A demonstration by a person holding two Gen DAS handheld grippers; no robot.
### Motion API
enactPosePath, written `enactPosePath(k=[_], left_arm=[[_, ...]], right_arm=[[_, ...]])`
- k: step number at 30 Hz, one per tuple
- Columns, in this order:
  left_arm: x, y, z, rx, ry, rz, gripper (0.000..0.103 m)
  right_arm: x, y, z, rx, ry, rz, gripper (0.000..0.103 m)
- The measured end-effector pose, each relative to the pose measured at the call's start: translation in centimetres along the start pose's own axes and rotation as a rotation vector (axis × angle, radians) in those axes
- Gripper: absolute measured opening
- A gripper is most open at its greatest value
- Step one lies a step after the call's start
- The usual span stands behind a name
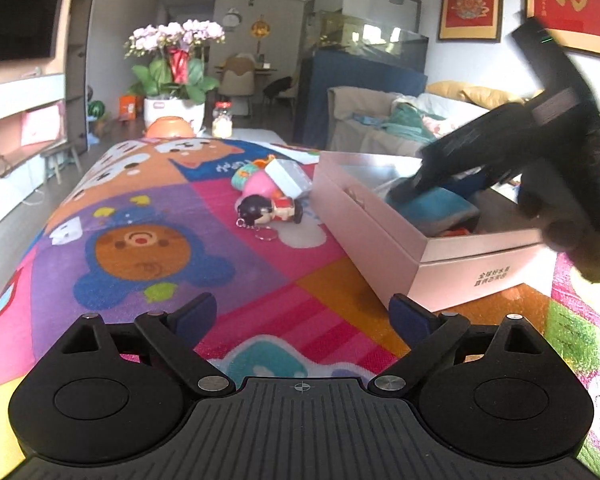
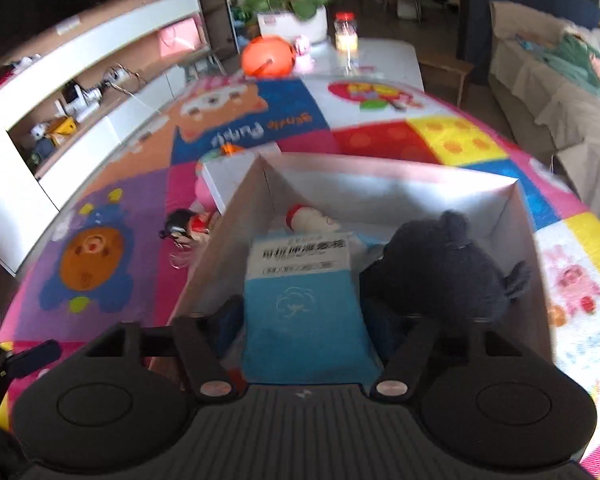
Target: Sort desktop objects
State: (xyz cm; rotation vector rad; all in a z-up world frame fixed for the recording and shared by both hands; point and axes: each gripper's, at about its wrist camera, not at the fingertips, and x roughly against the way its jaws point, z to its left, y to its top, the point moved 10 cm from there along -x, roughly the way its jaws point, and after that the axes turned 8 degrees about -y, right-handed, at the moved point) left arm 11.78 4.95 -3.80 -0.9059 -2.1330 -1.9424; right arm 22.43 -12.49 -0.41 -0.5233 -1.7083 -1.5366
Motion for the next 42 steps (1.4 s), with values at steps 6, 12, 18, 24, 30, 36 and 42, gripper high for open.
enactPosePath(k=[6, 12, 18, 24, 30, 36, 42], left_arm=[[-0.2, 0.0, -0.1, -0.007, 0.013, 0.009, 0.097], [-0.6, -0.1, -0.3, -0.013, 0.017, 0.03, 0.098], [-0.7, -0.3, -0.1, 0.006, 0.014, 0.04, 0.1], [-1.5, -0.1, -0.1, 0.008, -0.009, 0.068, 0.1], [-1.4, 0.5, 2.4, 0.067, 0.05, 0.035, 0.1], [-0.7, 0.7, 2.6, 0.089, 0.031, -0.014, 0.1], [-0.5, 0.8, 2.9, 0.126, 0.004, -0.027, 0.101]], right_arm=[[4.6, 0.6, -1.5, 0.013, -0.028, -0.175, 0.049], [1.1, -1.3, -0.5, -0.037, 0.023, -0.025, 0.034], [0.8, -1.7, -0.5, -0.06, 0.051, -0.007, 0.034], [3.4, 2.0, 0.6, 0.017, 0.011, -0.142, 0.052], [-0.9, 10.0, 4.3, -0.044, 0.074, -0.06, 0.062], [-10.4, 13.4, 2.6, -0.348, 0.037, 0.153, 0.07], [-15.5, 11.9, 3.8, -0.444, 0.04, 0.322, 0.043]])
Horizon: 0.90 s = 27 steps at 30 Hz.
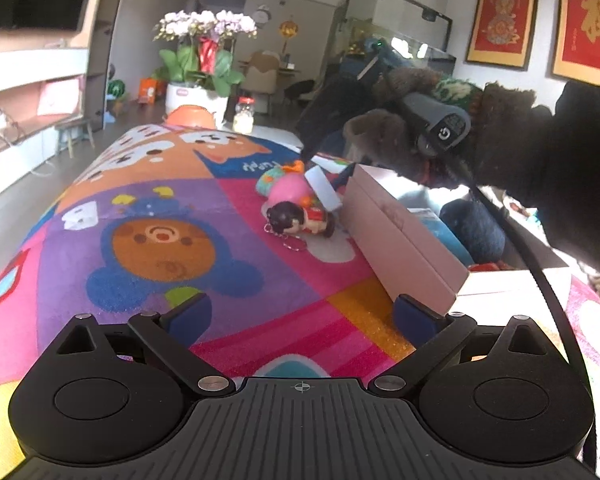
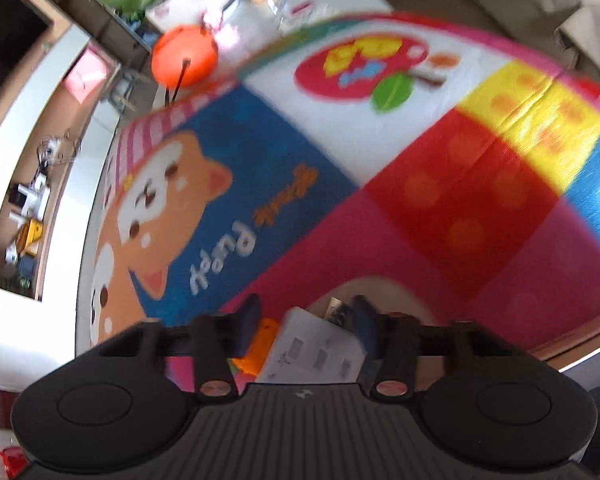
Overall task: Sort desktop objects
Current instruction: 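Grasp the white battery charger near the pink toy with the right tool, then set the battery charger on the mat beside the white box with the right tool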
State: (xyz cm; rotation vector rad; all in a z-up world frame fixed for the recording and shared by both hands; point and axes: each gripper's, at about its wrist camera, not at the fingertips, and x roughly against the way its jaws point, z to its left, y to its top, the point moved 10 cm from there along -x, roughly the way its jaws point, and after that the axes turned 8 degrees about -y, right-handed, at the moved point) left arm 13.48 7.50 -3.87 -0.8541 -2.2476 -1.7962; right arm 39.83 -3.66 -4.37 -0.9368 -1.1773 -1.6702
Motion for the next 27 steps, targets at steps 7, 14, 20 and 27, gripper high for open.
enactPosePath(k=[7, 14, 20, 27], left_arm=[[0.1, 0.1, 0.1, 0.016, 0.001, -0.008, 0.101], [0.5, -0.1, -0.2, -0.005, -0.001, -0.01, 0.102], [0.5, -0.4, -0.8, -0.037, -0.002, 0.001, 0.102], [0.4, -0.4, -0.6, -0.045, 0.032, 0.008, 0.102]], right_arm=[[-0.3, -3.9, 5.1, 0.258, -0.013, 0.027, 0.037], [2.4, -11.3, 7.9, 0.492, 0.04, 0.096, 0.033], [8.9, -15.8, 7.0, 0.588, 0.153, 0.074, 0.034], [20.6, -16.9, -2.6, 0.666, 0.052, -0.39, 0.064]])
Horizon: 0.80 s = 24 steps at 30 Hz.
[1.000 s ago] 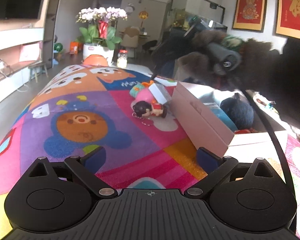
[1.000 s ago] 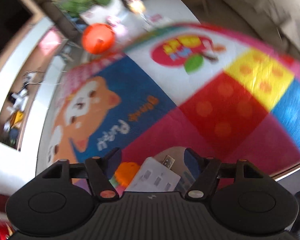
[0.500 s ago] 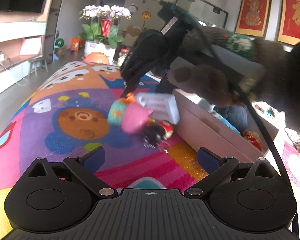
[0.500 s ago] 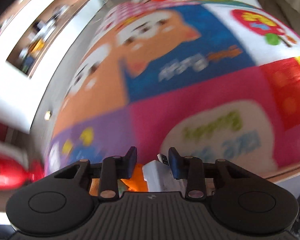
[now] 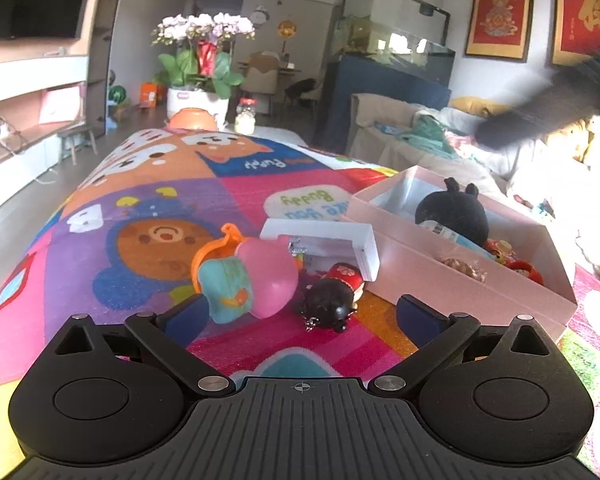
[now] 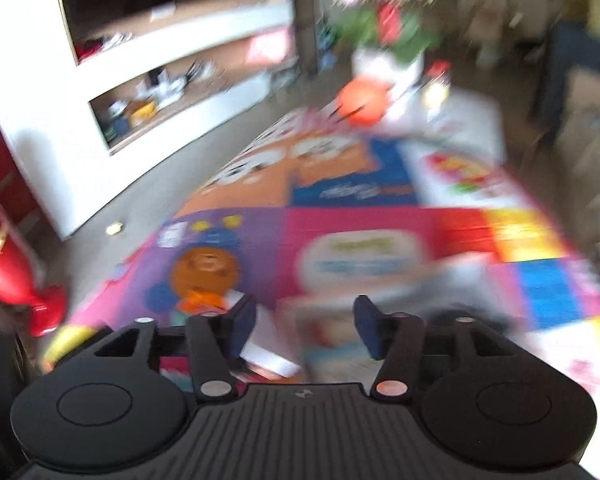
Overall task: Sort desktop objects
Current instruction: 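Set the battery charger on the mat beside the white box with the right tool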
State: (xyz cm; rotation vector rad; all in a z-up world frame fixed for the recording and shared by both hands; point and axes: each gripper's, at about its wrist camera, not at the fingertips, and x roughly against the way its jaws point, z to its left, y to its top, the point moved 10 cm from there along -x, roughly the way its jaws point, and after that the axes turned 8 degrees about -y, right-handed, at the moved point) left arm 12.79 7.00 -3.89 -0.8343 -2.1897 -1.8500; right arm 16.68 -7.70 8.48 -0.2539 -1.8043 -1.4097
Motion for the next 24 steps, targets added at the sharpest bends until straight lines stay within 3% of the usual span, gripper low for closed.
enactPosePath(k=[3, 6, 8, 10, 13, 17, 21, 24], left_arm=[[0.2, -0.1, -1.0, -0.043, 0.018, 0.012, 0.102], [-0.2, -1.0, -3.9, -0.032, -0.085, 0.072, 0.102], [0.1, -1.2, -6.5, -0.027, -0.178, 0.089, 0.102], [0.8, -0.8, -8.9, -0.034, -0.262, 0.082, 0.102], [1.4, -0.8, -12.5, -0.109, -0.338, 0.086, 0.103], [0.1, -2.0, -14.5, -0.24, -0.266, 0.137, 0.103], [-1.2, -2.6, -13.4, -0.245, -0.18, 0.171, 0.103], [-1.5, -2.0, -11.4, -0.246, -0.115, 0.164, 0.103]], right_arm=[[3.4, -4.3, -4.0, -0.015, -0.12, -0.027, 0.065], [5.1, -7.5, -8.1, -0.065, -0.229, -0.052, 0.065], [5.2, -8.3, -11.4, -0.164, -0.271, -0.07, 0.068], [4.4, -8.5, -15.0, -0.303, -0.272, -0.085, 0.073], [1.5, -8.2, -19.7, -0.526, -0.187, -0.095, 0.076], [-3.6, -8.5, -22.3, -0.695, -0.068, -0.069, 0.077], [-6.2, -9.8, -21.1, -0.754, 0.053, -0.027, 0.081], [-5.9, -10.4, -19.4, -0.726, 0.074, -0.047, 0.085]])
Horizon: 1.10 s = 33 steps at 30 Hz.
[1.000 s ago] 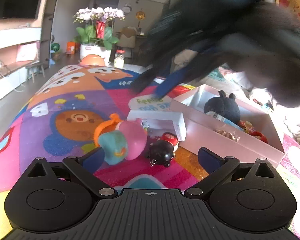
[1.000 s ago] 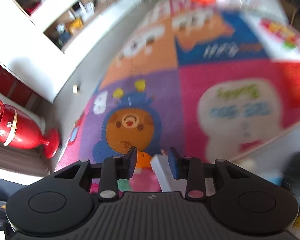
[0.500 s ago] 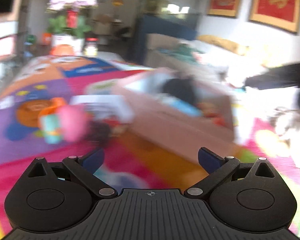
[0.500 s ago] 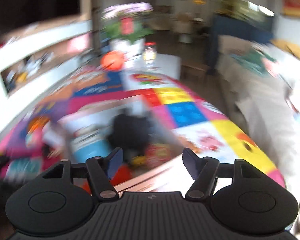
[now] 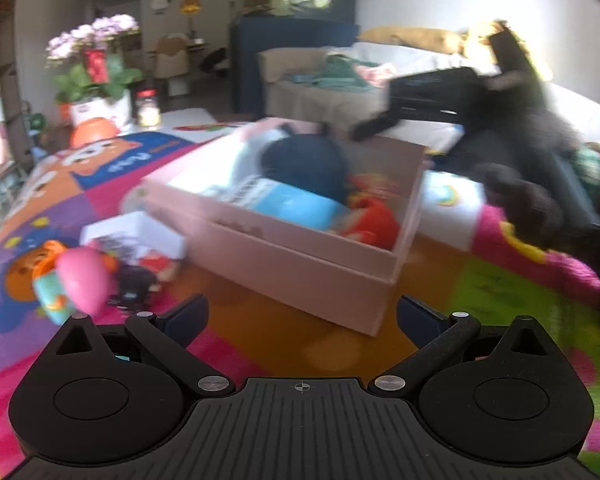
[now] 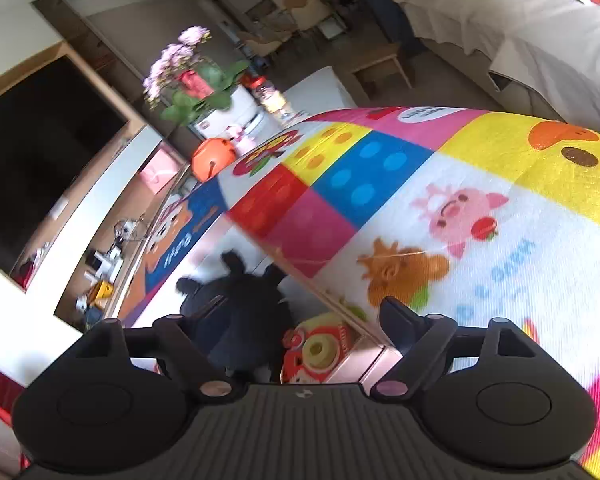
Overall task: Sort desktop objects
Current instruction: 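Set the battery charger on the mat beside the white box with the right tool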
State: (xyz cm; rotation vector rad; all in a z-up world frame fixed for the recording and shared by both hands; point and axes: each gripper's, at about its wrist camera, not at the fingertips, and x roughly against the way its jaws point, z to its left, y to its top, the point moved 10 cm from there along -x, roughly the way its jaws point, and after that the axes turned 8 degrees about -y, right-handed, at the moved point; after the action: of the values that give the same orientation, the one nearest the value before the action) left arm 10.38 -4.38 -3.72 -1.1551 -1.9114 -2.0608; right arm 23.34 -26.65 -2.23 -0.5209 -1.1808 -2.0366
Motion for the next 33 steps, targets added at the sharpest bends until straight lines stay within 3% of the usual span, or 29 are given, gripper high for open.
enactPosePath(k=[12, 16, 21, 22, 24, 27, 32, 33], left_arm=[[3.9, 0.0, 7.8, 0.093, 0.147, -0.046, 0.103], [4.7, -0.9, 10.3, 0.121, 0.231, -0.04, 0.103], [6.0, -2.8, 13.0, 0.179, 0.343, -0.029, 0.103], [6.2, -3.2, 13.2, 0.192, 0.343, -0.03, 0.103], [6.6, -3.9, 13.0, 0.207, 0.326, -0.028, 0.103], [7.1, -4.5, 12.3, 0.199, 0.303, -0.042, 0.103], [7.6, -4.3, 11.6, 0.175, 0.29, -0.084, 0.103], [7.6, -4.3, 11.6, 0.176, 0.284, -0.088, 0.103]], right_arm=[[2.3, -4.6, 4.0, 0.084, 0.058, 0.044, 0.091], [5.0, -5.2, 6.1, 0.221, 0.019, -0.052, 0.091], [9.4, -6.4, 13.1, 0.571, -0.012, -0.246, 0.09], [9.8, -7.1, 15.0, 0.658, -0.018, -0.284, 0.088], [9.6, -9.2, 18.8, 0.813, -0.009, -0.297, 0.073], [6.3, -13.0, 22.9, 1.0, 0.009, -0.192, 0.052], [-1.0, -15.2, 25.8, 1.131, -0.103, -0.076, 0.05], [-1.8, -15.4, 25.8, 1.143, -0.123, -0.091, 0.045]])
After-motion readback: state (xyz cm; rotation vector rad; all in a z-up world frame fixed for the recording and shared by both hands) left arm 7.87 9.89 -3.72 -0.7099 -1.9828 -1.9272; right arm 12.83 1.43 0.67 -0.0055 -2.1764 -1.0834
